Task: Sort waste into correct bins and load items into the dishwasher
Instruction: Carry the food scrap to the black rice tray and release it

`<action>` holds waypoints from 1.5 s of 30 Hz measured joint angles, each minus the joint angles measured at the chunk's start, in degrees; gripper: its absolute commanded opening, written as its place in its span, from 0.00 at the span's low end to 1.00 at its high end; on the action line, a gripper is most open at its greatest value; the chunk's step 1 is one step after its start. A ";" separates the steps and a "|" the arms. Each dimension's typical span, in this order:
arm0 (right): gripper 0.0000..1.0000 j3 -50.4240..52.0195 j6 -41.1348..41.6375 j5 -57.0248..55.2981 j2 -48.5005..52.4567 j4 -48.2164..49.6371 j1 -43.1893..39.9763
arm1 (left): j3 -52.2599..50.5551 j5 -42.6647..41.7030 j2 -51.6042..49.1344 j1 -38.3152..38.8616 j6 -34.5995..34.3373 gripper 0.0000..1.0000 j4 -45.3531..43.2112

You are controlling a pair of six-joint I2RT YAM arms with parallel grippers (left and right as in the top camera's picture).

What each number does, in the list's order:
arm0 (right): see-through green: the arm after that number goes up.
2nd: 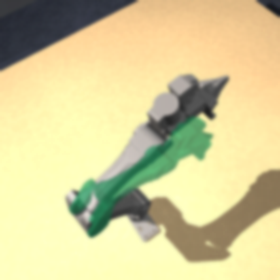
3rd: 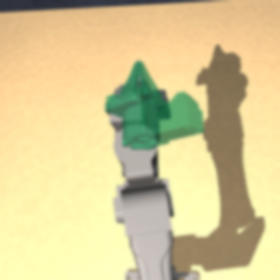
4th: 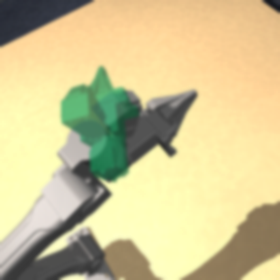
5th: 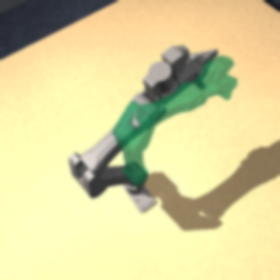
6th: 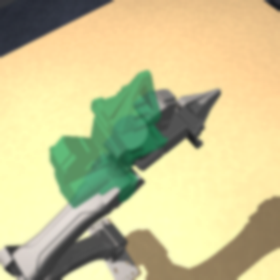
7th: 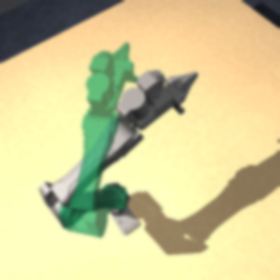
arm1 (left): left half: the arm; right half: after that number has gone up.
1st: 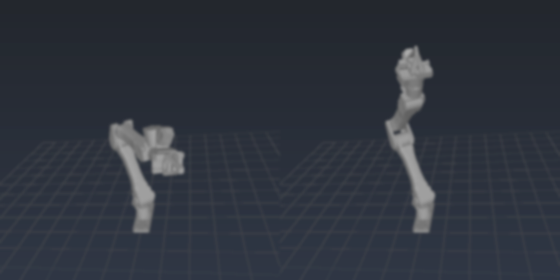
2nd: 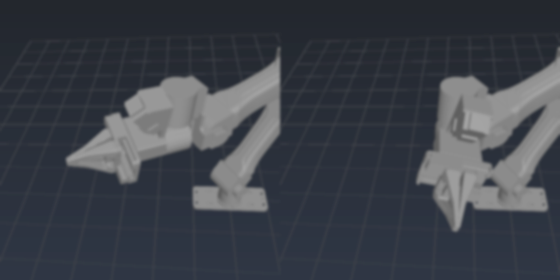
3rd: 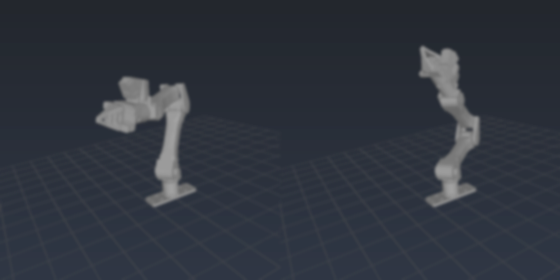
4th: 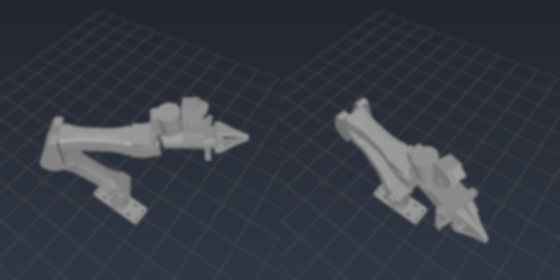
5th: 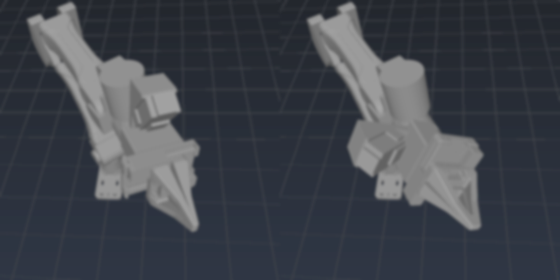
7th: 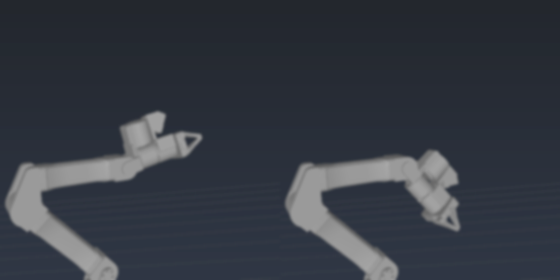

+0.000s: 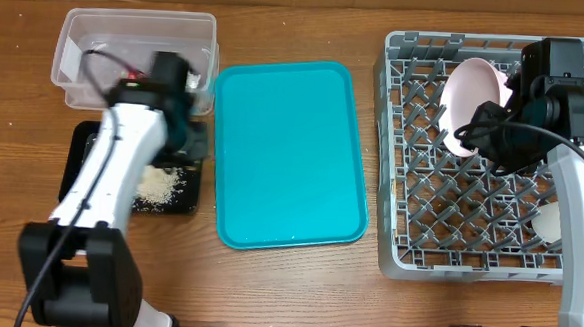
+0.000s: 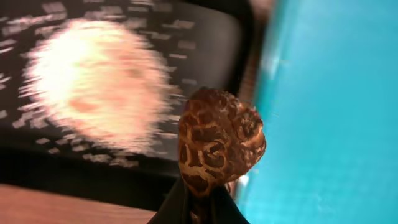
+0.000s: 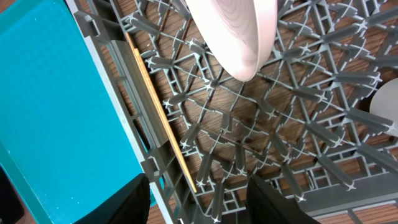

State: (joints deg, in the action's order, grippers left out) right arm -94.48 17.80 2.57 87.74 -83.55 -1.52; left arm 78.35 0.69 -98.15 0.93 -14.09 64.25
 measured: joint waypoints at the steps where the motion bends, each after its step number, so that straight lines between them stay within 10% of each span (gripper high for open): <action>1: 0.52 0.00 0.00 0.00 0.00 -0.04 0.00 | -0.02 0.02 0.00 -2.12 -0.63 0.04 -0.20; 17: 0.52 0.00 0.00 0.00 0.00 0.02 0.00 | -13.90 1.33 -0.02 -14.16 -4.02 0.04 -19.96; 32: 0.52 0.00 -0.02 0.00 0.00 0.00 0.00 | -15.26 3.06 -0.02 -14.16 -4.04 0.16 -20.74; 45: 0.52 0.00 -0.02 0.02 0.00 -0.02 0.02 | -15.26 3.23 -0.02 -14.14 -4.50 0.48 -20.55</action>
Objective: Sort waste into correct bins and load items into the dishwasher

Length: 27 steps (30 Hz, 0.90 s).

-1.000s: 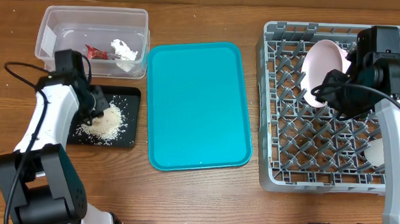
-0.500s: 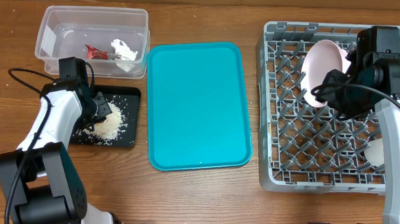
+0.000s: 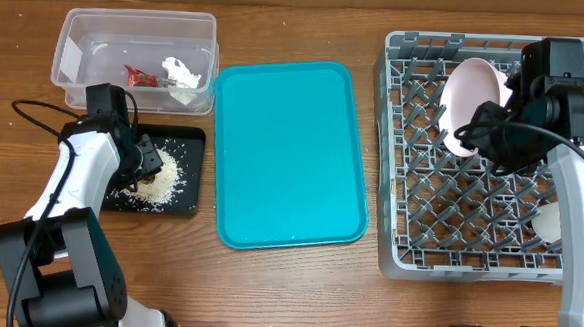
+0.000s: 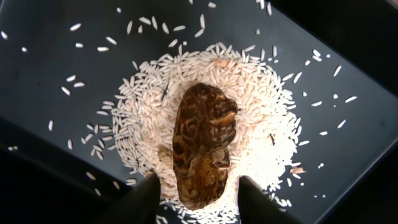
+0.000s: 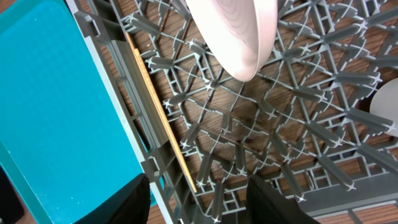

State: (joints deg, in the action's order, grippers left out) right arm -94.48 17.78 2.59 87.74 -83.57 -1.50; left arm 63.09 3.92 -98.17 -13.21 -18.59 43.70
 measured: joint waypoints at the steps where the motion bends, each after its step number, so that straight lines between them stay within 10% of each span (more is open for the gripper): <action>1: 0.52 0.00 0.02 -0.02 0.00 0.02 0.00 | -0.02 0.02 0.00 0.00 0.11 0.50 0.11; 11: 0.75 0.00 -2.82 3.67 0.02 4.44 1.01 | 3.76 -4.09 0.44 0.59 0.94 0.68 6.19; 15: 0.99 0.00 -6.25 8.48 1.16 9.84 5.55 | 9.44 -5.90 3.89 4.26 3.93 0.97 6.69; 27: 1.00 0.04 -10.97 12.39 7.41 15.32 15.32 | 14.53 -8.83 8.00 21.09 14.73 1.00 20.92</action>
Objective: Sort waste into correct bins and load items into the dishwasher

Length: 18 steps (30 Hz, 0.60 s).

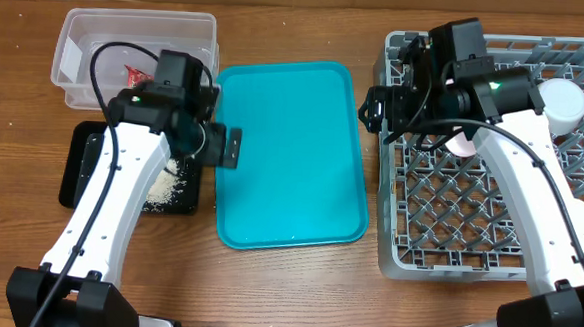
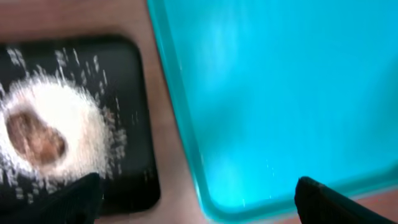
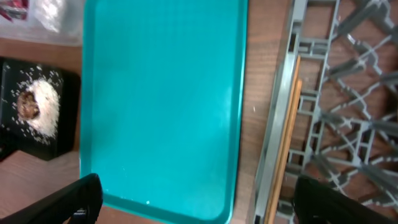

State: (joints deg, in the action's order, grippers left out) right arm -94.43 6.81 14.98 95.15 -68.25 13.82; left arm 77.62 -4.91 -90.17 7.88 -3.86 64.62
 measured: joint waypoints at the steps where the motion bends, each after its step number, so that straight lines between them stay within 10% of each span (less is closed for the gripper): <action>1: 1.00 0.00 -0.07 -0.02 0.00 -0.59 -0.11 | 0.09 0.02 0.00 -0.13 -0.02 1.00 1.57; 18: 0.99 0.00 -0.63 -3.48 -0.02 -16.96 -12.28 | 10.16 -0.02 0.92 -4.13 -0.44 0.97 22.25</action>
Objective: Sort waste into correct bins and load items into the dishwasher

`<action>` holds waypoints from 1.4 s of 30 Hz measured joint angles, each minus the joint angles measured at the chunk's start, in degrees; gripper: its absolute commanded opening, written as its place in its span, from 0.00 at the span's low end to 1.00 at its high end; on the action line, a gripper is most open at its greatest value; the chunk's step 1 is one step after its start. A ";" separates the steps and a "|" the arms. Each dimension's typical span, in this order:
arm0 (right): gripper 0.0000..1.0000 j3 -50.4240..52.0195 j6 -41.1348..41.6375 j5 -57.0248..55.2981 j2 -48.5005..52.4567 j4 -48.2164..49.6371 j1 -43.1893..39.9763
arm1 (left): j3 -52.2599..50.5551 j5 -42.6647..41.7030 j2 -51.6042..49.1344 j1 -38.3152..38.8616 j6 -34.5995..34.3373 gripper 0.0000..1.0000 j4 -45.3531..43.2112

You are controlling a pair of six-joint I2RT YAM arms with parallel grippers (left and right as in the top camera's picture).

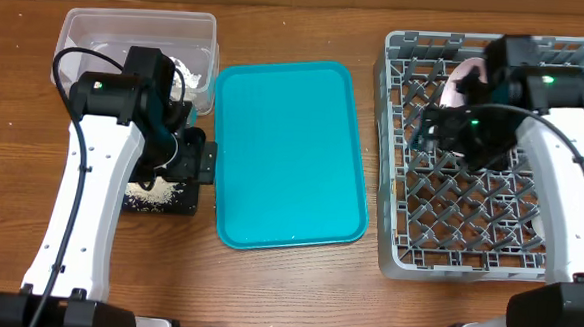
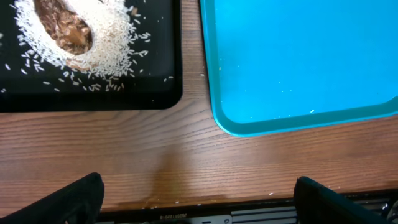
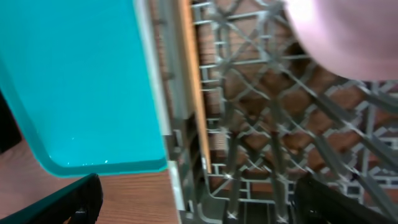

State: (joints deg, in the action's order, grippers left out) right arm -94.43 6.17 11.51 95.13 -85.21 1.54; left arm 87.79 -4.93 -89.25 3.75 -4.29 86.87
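A brown scrap of food (image 2: 65,31) lies on a pile of white rice (image 2: 109,43) in the black tray (image 2: 155,74). My left gripper (image 1: 200,164) hangs open and empty over the tray's right edge, its dark fingers (image 2: 62,199) spread wide in the wrist view. A pink bowl (image 1: 469,78) stands on edge in the grey dish rack (image 1: 469,223). Above the rack's left part my right gripper (image 1: 436,126) is open, holding nothing. A wooden chopstick (image 3: 194,93) lies along the rack's left wall.
The teal tray (image 1: 288,153) lies bare between the black tray and the rack. A clear plastic bin (image 1: 79,22) with wrappers and white scraps stands behind the black tray. Wooden tabletop runs along the front.
My left gripper has shifted left, from the teal tray's left edge to the black tray's right edge. My right gripper has moved from the rack's left rim to over the rack near the bowl.
At first my left gripper was shut on the brown scrap beside the black tray. Then the scrap lay on the rice with the jaws open around it. Afterwards the gripper was empty at the teal tray. The right gripper stayed open, went to the rack's rim, and is back.
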 measured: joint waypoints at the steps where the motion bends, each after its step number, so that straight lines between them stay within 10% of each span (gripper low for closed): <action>1: 0.98 0.02 -0.02 -0.04 -0.04 -0.13 -0.81 | -0.02 0.00 0.57 0.00 0.00 0.97 -0.02; 21: 1.00 26.99 -1.49 -4.42 -43.19 24.39 -2.19 | -20.65 7.30 52.26 0.00 -7.06 1.00 -19.43; 42: 1.00 30.32 -1.51 -8.59 -51.45 18.08 -2.19 | -21.55 8.66 54.14 0.00 -8.94 1.00 -13.14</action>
State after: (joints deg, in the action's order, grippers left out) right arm -64.12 4.67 2.92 43.68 -67.13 -0.64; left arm 66.24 3.73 -35.11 3.75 -13.23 73.73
